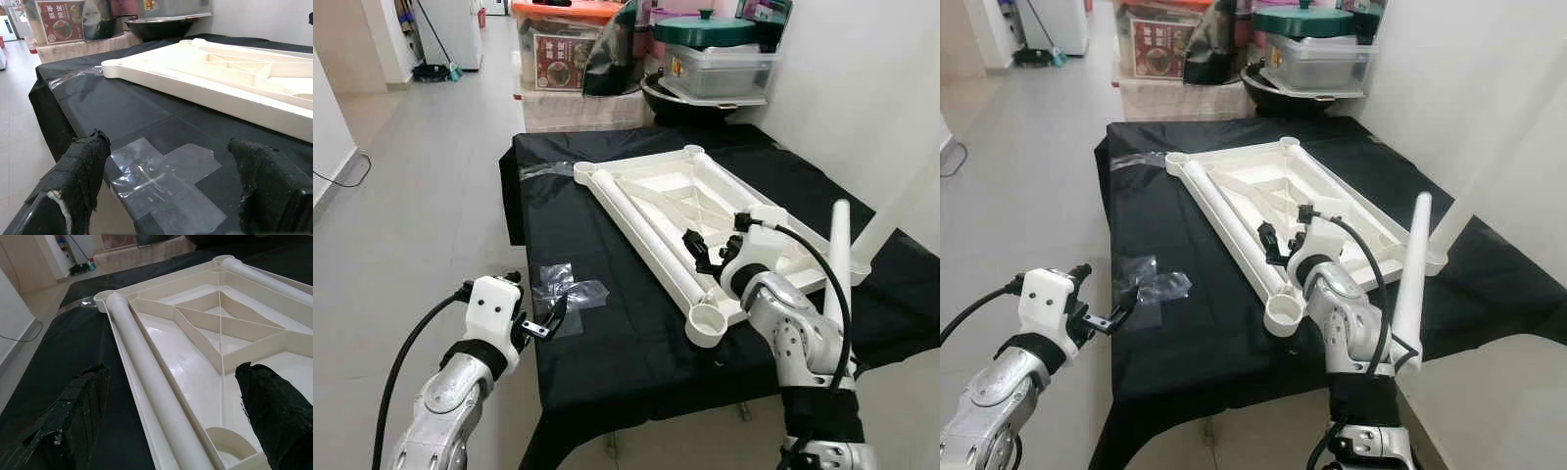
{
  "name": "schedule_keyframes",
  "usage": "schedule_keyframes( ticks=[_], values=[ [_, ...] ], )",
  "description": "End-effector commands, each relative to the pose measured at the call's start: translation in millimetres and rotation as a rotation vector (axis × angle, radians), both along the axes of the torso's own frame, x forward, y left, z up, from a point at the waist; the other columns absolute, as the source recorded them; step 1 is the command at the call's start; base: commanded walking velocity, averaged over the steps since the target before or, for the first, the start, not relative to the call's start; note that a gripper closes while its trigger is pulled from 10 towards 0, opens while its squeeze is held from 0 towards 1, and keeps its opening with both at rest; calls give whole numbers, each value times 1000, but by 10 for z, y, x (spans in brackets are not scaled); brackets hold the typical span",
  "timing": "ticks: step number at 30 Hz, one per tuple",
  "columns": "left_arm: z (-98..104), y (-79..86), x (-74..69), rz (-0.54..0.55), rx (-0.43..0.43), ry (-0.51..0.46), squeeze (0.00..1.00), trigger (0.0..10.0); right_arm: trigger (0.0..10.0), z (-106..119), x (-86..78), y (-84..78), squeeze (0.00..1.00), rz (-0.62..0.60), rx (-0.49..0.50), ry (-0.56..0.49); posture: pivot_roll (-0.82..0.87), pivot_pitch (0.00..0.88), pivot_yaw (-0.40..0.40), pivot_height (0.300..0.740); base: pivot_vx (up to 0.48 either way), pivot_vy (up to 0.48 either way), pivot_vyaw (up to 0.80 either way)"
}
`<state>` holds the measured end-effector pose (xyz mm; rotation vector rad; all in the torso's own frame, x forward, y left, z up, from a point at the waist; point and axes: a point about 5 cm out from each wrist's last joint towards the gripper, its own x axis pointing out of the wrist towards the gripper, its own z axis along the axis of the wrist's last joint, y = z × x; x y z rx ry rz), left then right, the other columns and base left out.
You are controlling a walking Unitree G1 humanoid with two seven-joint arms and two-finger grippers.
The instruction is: Building children table
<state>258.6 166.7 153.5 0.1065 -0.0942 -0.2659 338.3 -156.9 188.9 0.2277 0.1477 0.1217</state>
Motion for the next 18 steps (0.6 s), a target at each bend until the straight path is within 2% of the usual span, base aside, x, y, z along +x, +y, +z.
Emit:
schedule_keyframes(
  ticks=[1,12,15,16,17,18],
  values=[
    [-27,-51,12,-7,-7,13,0,10000,10000,52,-9,51,1000,20,0,-32,128,0,-129,740,0,-292,0],
    [-30,-68,31,4,-21,16,0,10000,10000,83,-23,145,1000,37,-26,-73,125,0,-130,740,0,-387,0],
    [-43,-71,39,5,-15,26,0,10000,10000,81,-15,175,1000,20,-143,-72,125,0,-129,740,0,-454,0],
    [-45,-72,40,5,-14,27,0,10000,10000,76,-12,178,631,14,-167,-70,125,0,-129,740,0,-454,0],
    [-45,-72,40,5,-14,27,0,10000,10000,76,-12,178,631,14,-167,-70,125,0,-129,740,0,-454,0],
    [-46,-74,40,6,-17,26,0,10000,10000,52,-3,190,0,-4,-211,-61,125,0,-129,740,0,-454,0]
  ],
)
